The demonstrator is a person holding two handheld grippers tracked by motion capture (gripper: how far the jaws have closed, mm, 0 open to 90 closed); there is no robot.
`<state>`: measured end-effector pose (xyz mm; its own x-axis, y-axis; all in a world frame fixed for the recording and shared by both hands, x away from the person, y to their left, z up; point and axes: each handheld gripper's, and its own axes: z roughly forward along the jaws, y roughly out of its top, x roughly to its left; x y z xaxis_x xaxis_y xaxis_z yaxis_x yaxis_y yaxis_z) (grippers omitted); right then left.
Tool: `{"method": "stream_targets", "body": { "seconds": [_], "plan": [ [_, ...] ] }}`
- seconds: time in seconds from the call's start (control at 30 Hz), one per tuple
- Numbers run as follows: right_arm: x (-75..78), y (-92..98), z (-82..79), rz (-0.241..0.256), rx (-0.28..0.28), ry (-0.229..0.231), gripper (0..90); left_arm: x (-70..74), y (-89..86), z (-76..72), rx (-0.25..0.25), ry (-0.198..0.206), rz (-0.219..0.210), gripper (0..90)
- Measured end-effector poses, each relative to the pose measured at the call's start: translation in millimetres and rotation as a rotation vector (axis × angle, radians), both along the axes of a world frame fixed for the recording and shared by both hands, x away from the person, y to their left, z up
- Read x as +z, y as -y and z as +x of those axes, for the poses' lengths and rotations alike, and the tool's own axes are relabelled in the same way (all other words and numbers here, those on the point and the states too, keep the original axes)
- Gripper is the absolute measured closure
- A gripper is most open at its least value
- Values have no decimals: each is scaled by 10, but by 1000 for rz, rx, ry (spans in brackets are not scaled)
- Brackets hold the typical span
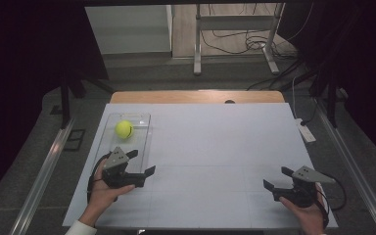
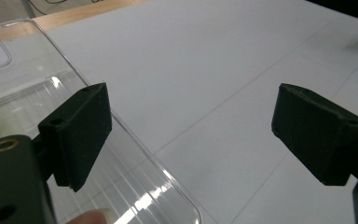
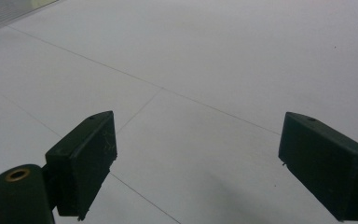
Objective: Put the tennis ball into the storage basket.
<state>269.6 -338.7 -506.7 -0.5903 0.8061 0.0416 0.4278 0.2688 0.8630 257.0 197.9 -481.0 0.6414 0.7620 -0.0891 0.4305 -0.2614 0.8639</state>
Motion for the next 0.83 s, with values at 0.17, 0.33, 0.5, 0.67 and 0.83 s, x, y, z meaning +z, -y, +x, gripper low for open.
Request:
{"method": "stream_targets", "body": {
  "seconds": [0.17,0.33,0.5,0.67,0.83],
  "plan": [
    [6,8,-3,11,5,4,116,-95,1,-42,3,-12,-3,134],
    [29,1,-25,14,15,14,115,-134,-19,-59,9,-12,-15,133],
    [57,-7,-34,22,23,23,114,-142,-22,-68,12,-14,-8,134],
    [68,-32,-30,19,35,26,112,-164,-11,-76,13,-21,2,133],
    [73,-46,-36,19,45,29,112,-171,-8,-81,13,-20,3,133]
  ]
}}
